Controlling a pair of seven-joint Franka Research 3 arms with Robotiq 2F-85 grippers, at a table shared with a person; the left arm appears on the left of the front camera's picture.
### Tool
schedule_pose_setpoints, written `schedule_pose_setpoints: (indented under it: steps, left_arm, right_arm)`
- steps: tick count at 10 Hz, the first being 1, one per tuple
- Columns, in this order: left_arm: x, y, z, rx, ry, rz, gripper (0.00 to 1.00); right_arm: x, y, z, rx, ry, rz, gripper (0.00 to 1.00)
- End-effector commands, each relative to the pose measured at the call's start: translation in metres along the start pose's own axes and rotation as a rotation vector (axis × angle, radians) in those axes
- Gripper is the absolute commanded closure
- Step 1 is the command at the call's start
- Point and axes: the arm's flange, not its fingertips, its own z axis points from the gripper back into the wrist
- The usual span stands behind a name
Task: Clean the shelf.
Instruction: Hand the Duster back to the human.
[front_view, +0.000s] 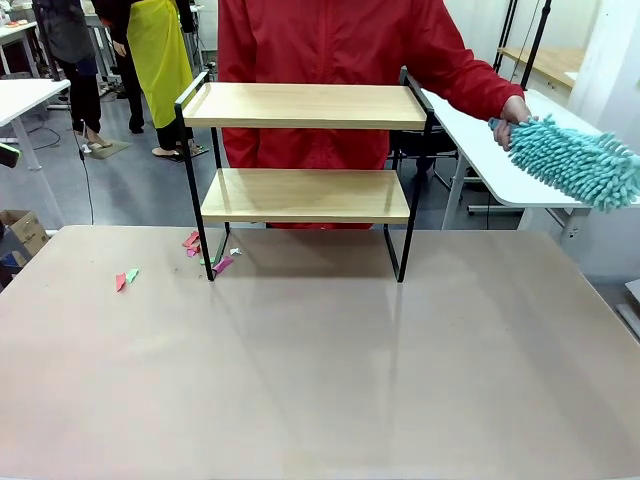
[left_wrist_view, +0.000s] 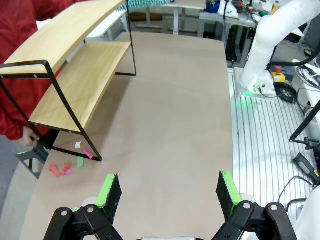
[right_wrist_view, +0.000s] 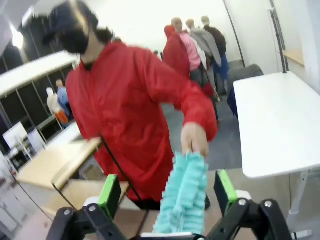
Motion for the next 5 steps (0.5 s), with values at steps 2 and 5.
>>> schedule_pose_setpoints:
  steps: [2,5]
  left_arm:
    - [0.002,0.001,0.0,-0.003,-0.019,-0.015,0.0]
    - [0.002,0.001,0.0,-0.003,-0.019,-0.015,0.0]
  right_arm:
    - [0.077,-0.033,0.017,-0.042,-0.14,-0.215,0.0]
    - [0.107,-0.079,0.029,-0.093,-0.199,-0.345,0.0]
